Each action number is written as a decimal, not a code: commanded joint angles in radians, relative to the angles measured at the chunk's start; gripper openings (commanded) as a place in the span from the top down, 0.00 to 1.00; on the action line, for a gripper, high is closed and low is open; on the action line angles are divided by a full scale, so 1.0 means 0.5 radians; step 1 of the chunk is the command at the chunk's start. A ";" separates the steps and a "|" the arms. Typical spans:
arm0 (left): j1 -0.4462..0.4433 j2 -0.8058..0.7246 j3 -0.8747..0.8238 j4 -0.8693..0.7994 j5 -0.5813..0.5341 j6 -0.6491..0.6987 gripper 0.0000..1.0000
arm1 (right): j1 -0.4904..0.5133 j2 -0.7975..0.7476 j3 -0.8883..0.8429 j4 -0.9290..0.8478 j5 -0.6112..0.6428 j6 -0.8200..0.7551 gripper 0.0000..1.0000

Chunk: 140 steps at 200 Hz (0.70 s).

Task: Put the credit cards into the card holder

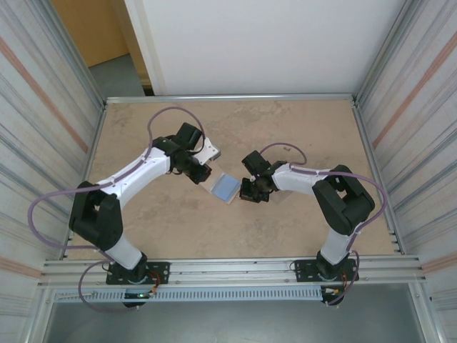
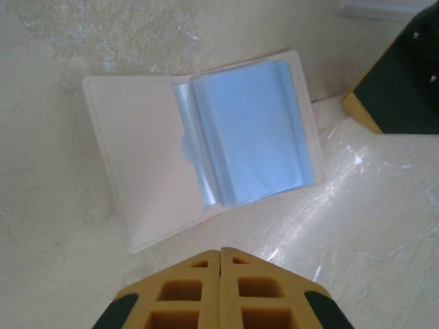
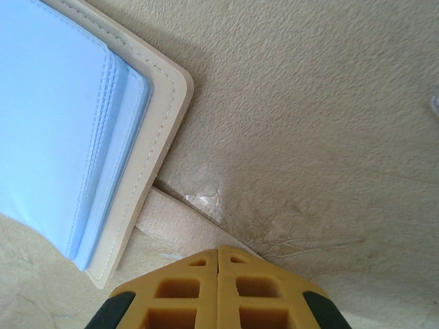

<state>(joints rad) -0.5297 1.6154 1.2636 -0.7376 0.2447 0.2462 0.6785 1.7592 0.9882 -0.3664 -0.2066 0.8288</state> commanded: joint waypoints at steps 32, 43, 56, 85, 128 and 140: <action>0.005 0.439 0.295 -0.029 -0.191 -0.126 1.00 | -0.001 0.031 0.038 -0.096 0.035 -0.025 1.00; 0.013 0.504 0.324 -0.044 -0.194 -0.146 1.00 | 0.002 0.021 0.033 -0.098 0.039 -0.027 1.00; 0.013 0.553 0.323 -0.040 -0.189 -0.149 1.00 | 0.000 0.013 0.031 -0.096 0.042 -0.028 1.00; 0.013 0.603 0.250 0.015 -0.211 -0.155 1.00 | 0.002 0.001 0.019 -0.093 0.037 -0.030 1.00; 0.010 0.574 0.082 0.132 -0.250 -0.146 1.00 | 0.029 -0.020 -0.015 -0.083 0.033 -0.015 1.00; 0.004 0.567 0.011 0.177 -0.246 -0.147 1.00 | 0.044 -0.025 -0.020 -0.085 0.038 -0.011 1.00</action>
<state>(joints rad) -0.5293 1.9179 1.3289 -0.6823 0.1360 0.1818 0.6830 1.7592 0.9890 -0.3672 -0.2054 0.8288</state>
